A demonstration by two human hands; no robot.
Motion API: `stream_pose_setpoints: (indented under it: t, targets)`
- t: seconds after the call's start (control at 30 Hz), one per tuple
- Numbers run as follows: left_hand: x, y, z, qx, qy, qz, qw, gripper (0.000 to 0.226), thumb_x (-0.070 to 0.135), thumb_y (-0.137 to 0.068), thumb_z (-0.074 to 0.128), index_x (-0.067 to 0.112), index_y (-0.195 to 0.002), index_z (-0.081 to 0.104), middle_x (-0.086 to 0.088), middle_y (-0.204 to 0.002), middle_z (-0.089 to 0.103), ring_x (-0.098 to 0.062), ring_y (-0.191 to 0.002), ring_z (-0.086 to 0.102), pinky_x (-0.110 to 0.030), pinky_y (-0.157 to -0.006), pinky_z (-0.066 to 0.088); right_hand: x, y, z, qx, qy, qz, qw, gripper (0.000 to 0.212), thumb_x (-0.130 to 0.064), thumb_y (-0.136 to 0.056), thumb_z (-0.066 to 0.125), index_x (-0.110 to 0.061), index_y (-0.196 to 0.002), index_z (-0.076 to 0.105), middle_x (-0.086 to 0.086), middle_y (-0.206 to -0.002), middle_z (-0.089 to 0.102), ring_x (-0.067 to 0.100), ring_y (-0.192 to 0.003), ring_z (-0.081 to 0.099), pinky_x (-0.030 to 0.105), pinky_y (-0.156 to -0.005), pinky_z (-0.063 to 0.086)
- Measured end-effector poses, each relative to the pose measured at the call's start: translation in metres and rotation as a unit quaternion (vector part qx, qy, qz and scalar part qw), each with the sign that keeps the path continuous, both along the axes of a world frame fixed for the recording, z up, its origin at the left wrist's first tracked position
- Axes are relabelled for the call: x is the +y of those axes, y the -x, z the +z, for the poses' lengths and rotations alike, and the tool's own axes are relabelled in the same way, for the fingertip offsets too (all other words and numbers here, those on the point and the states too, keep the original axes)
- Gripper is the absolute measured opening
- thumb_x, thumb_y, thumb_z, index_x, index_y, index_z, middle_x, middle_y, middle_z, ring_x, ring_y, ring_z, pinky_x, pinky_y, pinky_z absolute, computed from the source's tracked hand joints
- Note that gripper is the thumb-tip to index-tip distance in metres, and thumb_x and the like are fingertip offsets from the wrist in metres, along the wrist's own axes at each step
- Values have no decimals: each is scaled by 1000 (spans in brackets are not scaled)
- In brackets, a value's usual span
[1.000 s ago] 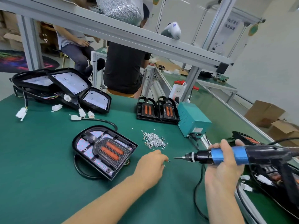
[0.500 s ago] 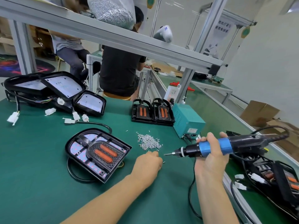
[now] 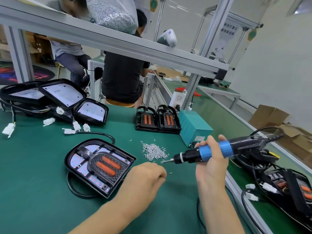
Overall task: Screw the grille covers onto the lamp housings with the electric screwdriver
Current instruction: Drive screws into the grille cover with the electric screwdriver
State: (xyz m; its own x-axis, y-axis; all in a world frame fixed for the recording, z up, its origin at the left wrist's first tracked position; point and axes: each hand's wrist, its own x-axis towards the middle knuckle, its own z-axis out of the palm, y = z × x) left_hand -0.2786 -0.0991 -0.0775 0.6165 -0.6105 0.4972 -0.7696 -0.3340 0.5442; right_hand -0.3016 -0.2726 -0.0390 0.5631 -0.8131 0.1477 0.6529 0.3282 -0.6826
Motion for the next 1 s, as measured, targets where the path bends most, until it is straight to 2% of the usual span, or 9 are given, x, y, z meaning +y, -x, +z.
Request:
stream_pose_setpoints:
  t: [0.1, 0.2, 0.33, 0.43, 0.6, 0.8, 1.0]
  targets:
    - [19, -9, 17, 144, 122, 30, 982, 16, 7, -78, 73, 22, -71, 71, 12, -67, 66, -1, -62, 55, -11, -63, 41, 5, -2, 2, -17, -22, 29, 999, 29, 0, -89, 62, -23, -104, 53, -1, -76, 54, 11, -56, 57, 27, -66, 54]
    - [39, -23, 30, 278, 223, 42, 933, 25, 2, -75, 75, 27, -72, 76, 9, -69, 72, 1, -59, 60, -10, -59, 46, 12, -4, 6, -32, -49, 68, 996, 28, 1, -88, 62, -23, -100, 56, -1, -76, 53, 12, -58, 56, 28, -66, 52]
    - [62, -41, 33, 355, 289, 72, 886, 25, 3, -74, 75, 28, -76, 78, -4, -73, 74, -11, -62, 61, -27, -58, 52, 26, -4, 17, -60, -86, 109, 989, 29, -2, -79, 67, -24, -94, 57, -5, -67, 57, 11, -57, 57, 26, -65, 53]
    - [70, -47, 31, 393, 327, 73, 856, 19, 0, -73, 74, 18, -73, 78, -11, -68, 69, -14, -57, 57, -19, -52, 52, 36, -4, 28, -85, -99, 123, 984, 34, -5, -66, 70, -24, -91, 57, -5, -67, 55, 10, -57, 56, 26, -65, 53]
    - [78, -48, 23, 442, 337, 64, 829, 15, -1, -76, 70, 12, -71, 77, -10, -64, 68, -13, -52, 55, -21, -49, 52, 51, -6, 40, -122, -94, 146, 977, 33, -7, -64, 71, -23, -89, 57, -5, -68, 56, 9, -57, 56, 25, -64, 53]
    - [82, -49, 17, 466, 349, 43, 812, 14, -2, -79, 68, 8, -75, 76, -14, -73, 71, -14, -57, 58, -21, -49, 52, 69, -11, 43, -132, -63, 177, 973, 33, -8, -68, 70, -24, -94, 56, -5, -71, 56, 9, -60, 56, 25, -68, 53]
    - [82, -46, 14, 469, 355, 25, 808, 12, -4, -80, 65, 4, -81, 74, -13, -72, 71, -13, -57, 59, -21, -51, 51, 80, -15, 42, -127, -51, 185, 973, 32, -7, -69, 67, -24, -93, 56, -6, -69, 56, 8, -59, 56, 24, -69, 54]
